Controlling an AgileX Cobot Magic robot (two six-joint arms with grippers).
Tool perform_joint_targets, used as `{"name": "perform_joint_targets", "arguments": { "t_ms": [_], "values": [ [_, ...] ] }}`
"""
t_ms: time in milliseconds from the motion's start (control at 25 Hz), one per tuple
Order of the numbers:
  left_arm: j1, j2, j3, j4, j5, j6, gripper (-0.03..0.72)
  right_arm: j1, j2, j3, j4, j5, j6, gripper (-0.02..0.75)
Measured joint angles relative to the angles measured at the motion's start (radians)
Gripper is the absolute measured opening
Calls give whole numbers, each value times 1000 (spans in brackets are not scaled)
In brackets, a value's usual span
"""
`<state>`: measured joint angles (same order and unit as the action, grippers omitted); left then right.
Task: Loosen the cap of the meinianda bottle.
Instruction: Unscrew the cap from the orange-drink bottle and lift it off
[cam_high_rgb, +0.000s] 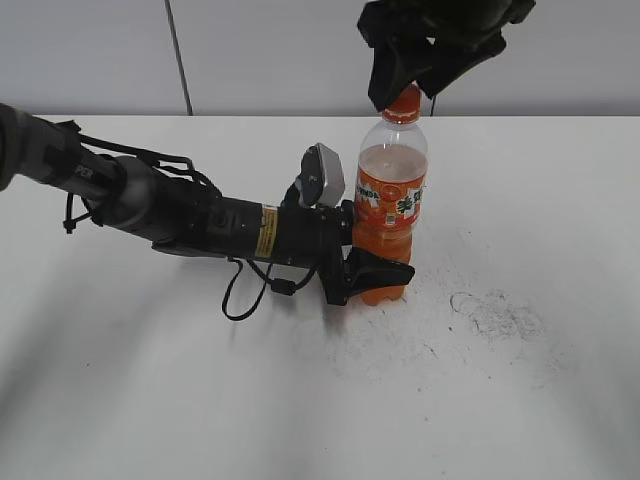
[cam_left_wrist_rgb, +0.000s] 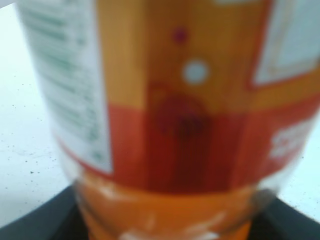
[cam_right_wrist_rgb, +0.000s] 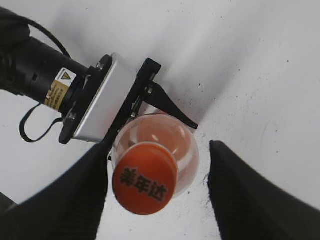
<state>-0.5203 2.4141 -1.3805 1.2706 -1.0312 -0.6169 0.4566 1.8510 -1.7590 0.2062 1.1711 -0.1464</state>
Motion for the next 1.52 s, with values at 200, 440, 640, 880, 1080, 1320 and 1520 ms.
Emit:
{"name": "perform_joint_targets", "arguments": {
  "t_ms": [200,440,640,880,1080,1320,1520],
  "values": [
    [0,0,0,-2,1,-2,499,0,0,0,4,14,62,269],
    [0,0,0,-2,1,-1,499,0,0,0,17,17,-190,269],
    [0,0,0,5,1,6,499,0,-1,0,31,31,-704,269],
    [0,0,0,5,1,6,499,0,-1,0,28,25,-658,293],
    [0,0,0,4,0,2,499,0,-1,0,6,3,-196,508],
    [0,0,0,3,0,2,499,0,-1,0,3,8,197,450],
    [0,0,0,2,0,2,499,0,-1,0,7,22,186,269]
  ]
}}
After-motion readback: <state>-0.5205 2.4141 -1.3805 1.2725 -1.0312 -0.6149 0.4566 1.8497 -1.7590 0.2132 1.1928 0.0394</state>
